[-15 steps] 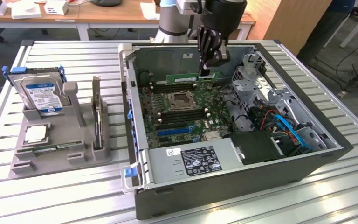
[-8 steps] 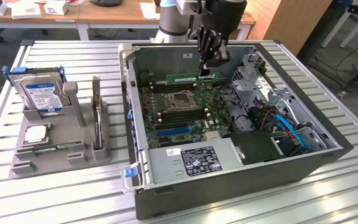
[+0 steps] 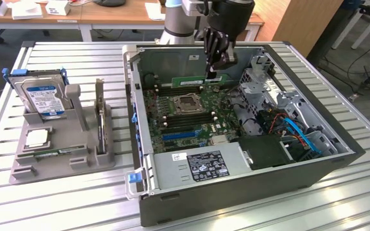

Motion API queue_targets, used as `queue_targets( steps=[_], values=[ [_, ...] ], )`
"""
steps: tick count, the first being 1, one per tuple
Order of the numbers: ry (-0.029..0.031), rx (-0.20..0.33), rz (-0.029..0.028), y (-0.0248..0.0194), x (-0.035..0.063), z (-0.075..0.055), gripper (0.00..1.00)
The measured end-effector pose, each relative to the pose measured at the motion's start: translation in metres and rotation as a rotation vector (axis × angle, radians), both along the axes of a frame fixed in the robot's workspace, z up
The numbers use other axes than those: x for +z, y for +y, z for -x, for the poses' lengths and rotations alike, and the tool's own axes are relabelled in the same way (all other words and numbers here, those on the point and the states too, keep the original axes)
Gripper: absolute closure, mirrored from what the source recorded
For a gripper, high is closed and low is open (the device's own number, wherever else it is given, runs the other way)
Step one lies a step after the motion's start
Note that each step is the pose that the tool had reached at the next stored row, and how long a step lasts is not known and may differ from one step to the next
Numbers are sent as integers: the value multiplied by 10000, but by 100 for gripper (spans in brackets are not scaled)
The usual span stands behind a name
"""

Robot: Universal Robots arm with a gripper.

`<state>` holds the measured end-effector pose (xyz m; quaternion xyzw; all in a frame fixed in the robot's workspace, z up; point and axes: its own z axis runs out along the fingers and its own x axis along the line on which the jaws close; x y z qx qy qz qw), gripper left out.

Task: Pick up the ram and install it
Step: 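Insert the ram into the slot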

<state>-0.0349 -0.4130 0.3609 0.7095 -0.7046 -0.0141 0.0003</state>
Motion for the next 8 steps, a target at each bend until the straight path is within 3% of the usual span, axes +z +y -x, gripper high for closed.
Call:
queue_targets(
  steps=[8],
  values=[
    [0,0,-1,0,-76,0,89]
  ],
)
